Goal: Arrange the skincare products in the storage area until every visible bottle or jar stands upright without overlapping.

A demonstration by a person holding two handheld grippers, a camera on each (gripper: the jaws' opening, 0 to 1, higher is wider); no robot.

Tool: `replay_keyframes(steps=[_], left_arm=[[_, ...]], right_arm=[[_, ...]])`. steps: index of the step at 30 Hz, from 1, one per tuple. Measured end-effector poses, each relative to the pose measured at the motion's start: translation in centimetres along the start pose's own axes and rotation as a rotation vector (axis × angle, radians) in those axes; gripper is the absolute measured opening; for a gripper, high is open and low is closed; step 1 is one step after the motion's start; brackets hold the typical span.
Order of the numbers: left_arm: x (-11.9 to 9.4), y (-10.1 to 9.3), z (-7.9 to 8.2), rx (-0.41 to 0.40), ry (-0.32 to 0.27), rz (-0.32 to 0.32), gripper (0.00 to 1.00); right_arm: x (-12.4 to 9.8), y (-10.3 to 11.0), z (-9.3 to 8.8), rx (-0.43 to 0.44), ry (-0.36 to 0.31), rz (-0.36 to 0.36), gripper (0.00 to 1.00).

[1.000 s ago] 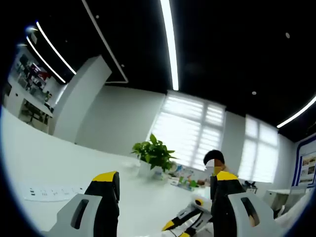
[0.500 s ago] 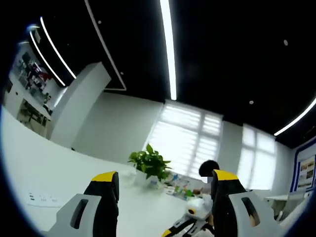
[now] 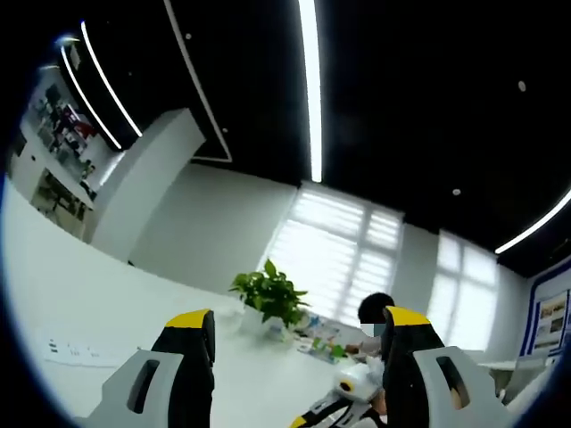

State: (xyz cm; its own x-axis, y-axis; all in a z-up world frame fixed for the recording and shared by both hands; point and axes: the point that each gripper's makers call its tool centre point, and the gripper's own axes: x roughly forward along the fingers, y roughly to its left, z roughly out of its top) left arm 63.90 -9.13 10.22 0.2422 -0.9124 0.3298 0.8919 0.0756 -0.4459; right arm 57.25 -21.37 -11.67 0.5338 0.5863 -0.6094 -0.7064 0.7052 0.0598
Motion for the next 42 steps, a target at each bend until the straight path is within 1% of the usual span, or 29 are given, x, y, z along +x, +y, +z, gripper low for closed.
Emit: replay_keyframes(steps=[3, 5, 6, 7, 8, 10, 11, 13, 14, 15, 16, 17, 18, 19, 20, 23, 25, 30, 33, 34, 35, 38, 39, 42], left_arm=[[0.0, 0.1, -0.1, 0.012, 0.007, 0.005, 0.78], [0.0, 0.1, 0.0, 0.007, 0.005, 0.002, 0.78], [0.0, 0.1, 0.0, 0.005, 0.004, 0.001, 0.78], [0.0, 0.1, 0.0, 0.006, 0.004, 0.002, 0.78], [-0.1, 0.1, 0.0, 0.010, 0.004, 0.004, 0.78], [-0.1, 0.2, 0.1, 0.012, 0.006, 0.005, 0.78], [-0.1, 0.2, 0.1, 0.012, 0.004, 0.006, 0.78], [-0.2, 0.3, 0.2, 0.009, 0.001, 0.008, 0.78], [-0.2, 0.4, 0.2, 0.007, 0.001, 0.009, 0.78], [-0.2, 0.5, 0.3, 0.007, -0.001, 0.011, 0.78], [-0.3, 0.6, 0.3, 0.008, -0.001, 0.013, 0.78], [-0.3, 0.6, 0.2, 0.008, -0.001, 0.015, 0.78], [-0.3, 0.7, 0.1, 0.006, 0.002, 0.016, 0.78], [-0.3, 0.9, 0.0, 0.004, 0.004, 0.018, 0.78], [-0.3, 1.0, -0.1, 0.001, 0.006, 0.020, 0.78], [-0.3, 1.0, -0.5, 0.004, 0.019, 0.026, 0.78], [-0.2, 0.9, -0.6, 0.004, 0.023, 0.023, 0.78], [-0.2, 0.8, -0.7, 0.022, 0.030, 0.027, 0.78], [-0.2, 0.7, -0.6, 0.020, 0.028, 0.024, 0.78], [-0.2, 0.7, -0.6, 0.020, 0.028, 0.023, 0.78], [-0.2, 0.7, -0.6, 0.021, 0.027, 0.023, 0.78], [-0.2, 0.8, -0.5, 0.021, 0.026, 0.026, 0.78], [-0.2, 0.9, -0.6, 0.020, 0.027, 0.027, 0.78], [-0.3, 1.1, -0.4, 0.014, 0.024, 0.029, 0.78]], right_arm=[[0.0, 0.0, -0.2, -0.084, 0.054, -0.045, 0.28], [0.0, -0.1, -0.2, -0.145, 0.091, -0.080, 0.28], [-0.1, 0.1, -0.3, -0.135, 0.101, -0.091, 0.28], [0.0, 0.2, -0.2, -0.128, 0.105, -0.087, 0.28], [-0.1, 0.2, -0.4, -0.105, 0.123, -0.080, 0.28], [-0.1, -0.1, -0.2, -0.147, 0.137, -0.094, 0.28], [-0.1, -0.3, -0.2, -0.152, 0.153, -0.103, 0.28], [-0.6, -0.7, -0.1, -0.247, 0.210, -0.168, 0.28], [-0.9, -0.8, -0.1, -0.269, 0.239, -0.192, 0.28], [-1.1, -0.7, 0.2, -0.297, 0.256, -0.207, 0.28], [-1.3, -0.1, 0.6, -0.302, 0.261, -0.202, 0.28], [-1.6, -0.2, 1.1, -0.358, 0.272, -0.215, 0.28], [-1.7, -0.3, 1.5, -0.395, 0.286, -0.232, 0.28], [-1.9, -0.3, 1.7, -0.413, 0.302, -0.246, 0.27], [-2.1, -0.3, 1.9, -0.445, 0.329, -0.267, 0.27], [-2.6, -0.4, 2.9, -0.563, 0.380, -0.326, 0.27], [-3.1, -0.6, 4.0, -0.670, 0.393, -0.372, 0.27], [-4.3, -0.8, 5.9, -0.858, 0.414, -0.479, 0.27], [-4.8, -0.9, 6.5, -0.953, 0.425, -0.537, 0.27], [-4.9, -0.9, 6.6, -0.983, 0.436, -0.551, 0.27], [-5.0, -1.0, 6.6, -0.996, 0.445, -0.565, 0.27], [-5.4, -0.7, 7.0, -1.090, 0.458, -0.602, 0.27], [-5.4, -0.5, 7.1, -1.092, 0.458, -0.605, 0.27], [-5.8, 0.1, 7.7, -1.154, 0.454, -0.630, 0.27]])
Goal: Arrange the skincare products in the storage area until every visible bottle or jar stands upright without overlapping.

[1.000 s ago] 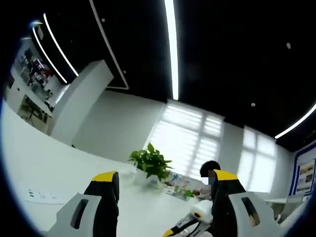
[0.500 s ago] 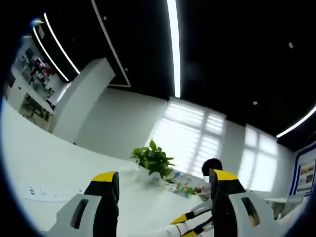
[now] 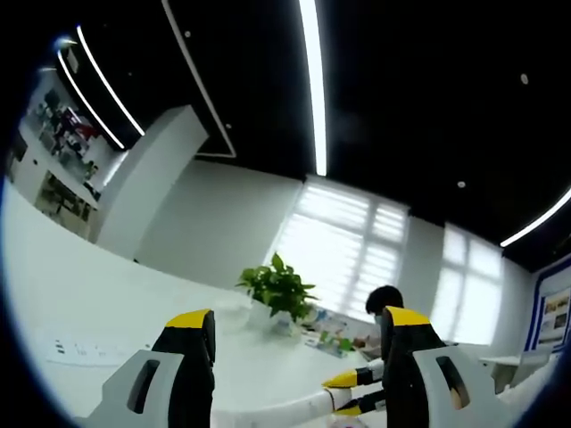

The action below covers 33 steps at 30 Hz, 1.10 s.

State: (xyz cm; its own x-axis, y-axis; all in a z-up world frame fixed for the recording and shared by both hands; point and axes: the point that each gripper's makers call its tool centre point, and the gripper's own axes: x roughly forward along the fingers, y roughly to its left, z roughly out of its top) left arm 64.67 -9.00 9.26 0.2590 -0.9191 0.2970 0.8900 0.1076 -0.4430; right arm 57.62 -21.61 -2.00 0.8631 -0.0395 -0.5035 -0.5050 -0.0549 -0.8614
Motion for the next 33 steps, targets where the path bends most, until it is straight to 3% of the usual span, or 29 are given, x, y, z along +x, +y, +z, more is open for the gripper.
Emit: replay_keyframes(steps=[13, 29, 33], left_arm=[[-0.3, 0.4, 0.5, -0.006, -0.016, 0.006, 0.78], [0.0, 1.2, -1.0, -0.032, 0.011, 0.013, 0.78], [0.3, 0.8, -2.0, -0.122, 0.028, -0.054, 0.78]], right_arm=[[-1.7, -0.7, 0.9, -0.100, 0.017, -0.107, 0.26], [-3.8, -2.8, 0.5, -0.052, -0.037, -0.210, 0.26], [-4.4, -3.2, 0.3, -0.034, -0.035, -0.227, 0.26]])
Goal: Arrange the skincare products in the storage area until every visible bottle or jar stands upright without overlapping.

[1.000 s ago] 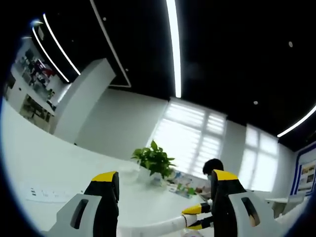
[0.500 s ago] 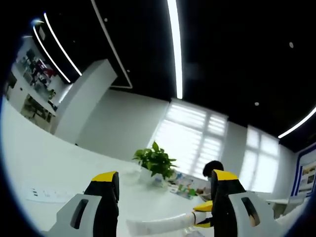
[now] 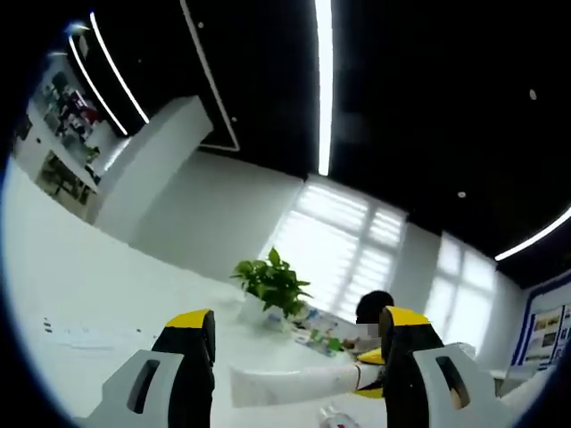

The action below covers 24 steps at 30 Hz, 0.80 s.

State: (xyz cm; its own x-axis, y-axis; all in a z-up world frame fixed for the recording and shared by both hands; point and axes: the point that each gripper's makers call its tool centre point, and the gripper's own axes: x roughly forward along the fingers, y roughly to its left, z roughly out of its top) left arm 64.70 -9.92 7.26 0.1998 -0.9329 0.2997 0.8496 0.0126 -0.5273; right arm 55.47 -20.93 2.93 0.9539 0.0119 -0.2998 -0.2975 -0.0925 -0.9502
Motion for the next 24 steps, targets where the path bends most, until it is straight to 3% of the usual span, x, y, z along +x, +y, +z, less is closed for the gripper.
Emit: replay_keyframes(steps=[9, 12, 15, 20, 24], left_arm=[[0.4, 0.6, -1.9, 0.013, 0.040, -0.008, 0.79], [0.5, 0.9, -3.1, -0.027, 0.068, -0.016, 0.78], [0.7, 1.4, -4.3, -0.049, 0.109, -0.002, 0.76], [0.5, 1.1, -5.3, -0.088, 0.145, -0.036, 0.65], [0.5, 1.6, -6.1, -0.088, 0.153, -0.034, 0.66]], right_arm=[[-1.5, -1.1, 0.4, 0.012, -0.044, -0.045, 0.26], [-1.9, -1.4, 0.5, 0.018, -0.056, -0.066, 0.26], [-2.3, -1.6, 0.6, 0.028, -0.070, -0.079, 0.27], [-2.9, -1.8, 0.5, 0.027, -0.088, -0.106, 0.27], [-3.5, -2.0, 0.5, 0.041, -0.099, -0.124, 0.27]])
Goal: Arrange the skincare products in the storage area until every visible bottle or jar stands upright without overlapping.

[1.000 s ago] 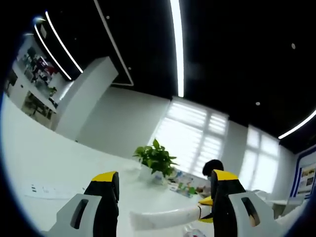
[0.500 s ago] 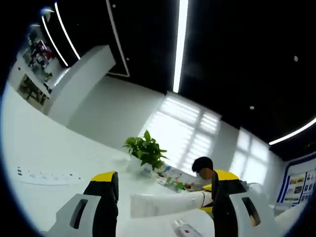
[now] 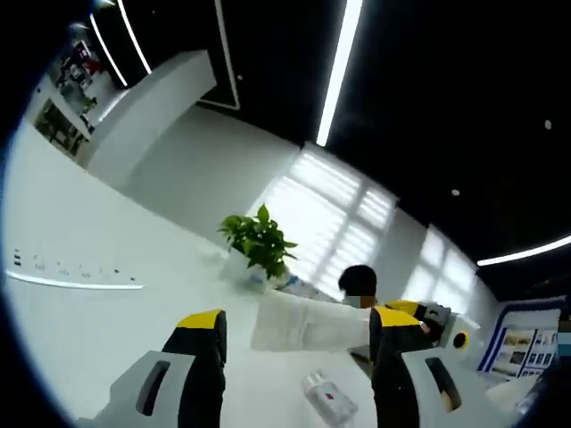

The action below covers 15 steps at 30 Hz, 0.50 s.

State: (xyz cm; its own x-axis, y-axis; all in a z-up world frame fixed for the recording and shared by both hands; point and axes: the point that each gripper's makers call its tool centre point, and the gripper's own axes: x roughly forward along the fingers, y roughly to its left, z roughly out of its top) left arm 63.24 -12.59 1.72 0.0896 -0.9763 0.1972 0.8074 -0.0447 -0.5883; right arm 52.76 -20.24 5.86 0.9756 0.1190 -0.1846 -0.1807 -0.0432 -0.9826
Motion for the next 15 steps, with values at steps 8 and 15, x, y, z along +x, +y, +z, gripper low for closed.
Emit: replay_keyframes(steps=[8, 15], left_arm=[[-0.1, 1.3, -0.9, 0.039, 0.002, 0.013, 0.61], [0.2, 0.0, -1.2, -0.074, -0.037, -0.111, 0.61]], right_arm=[[-0.9, 0.1, 0.7, -0.015, -0.003, -0.010, 0.26], [-1.6, -0.1, 2.0, -0.040, -0.040, -0.017, 0.27]])
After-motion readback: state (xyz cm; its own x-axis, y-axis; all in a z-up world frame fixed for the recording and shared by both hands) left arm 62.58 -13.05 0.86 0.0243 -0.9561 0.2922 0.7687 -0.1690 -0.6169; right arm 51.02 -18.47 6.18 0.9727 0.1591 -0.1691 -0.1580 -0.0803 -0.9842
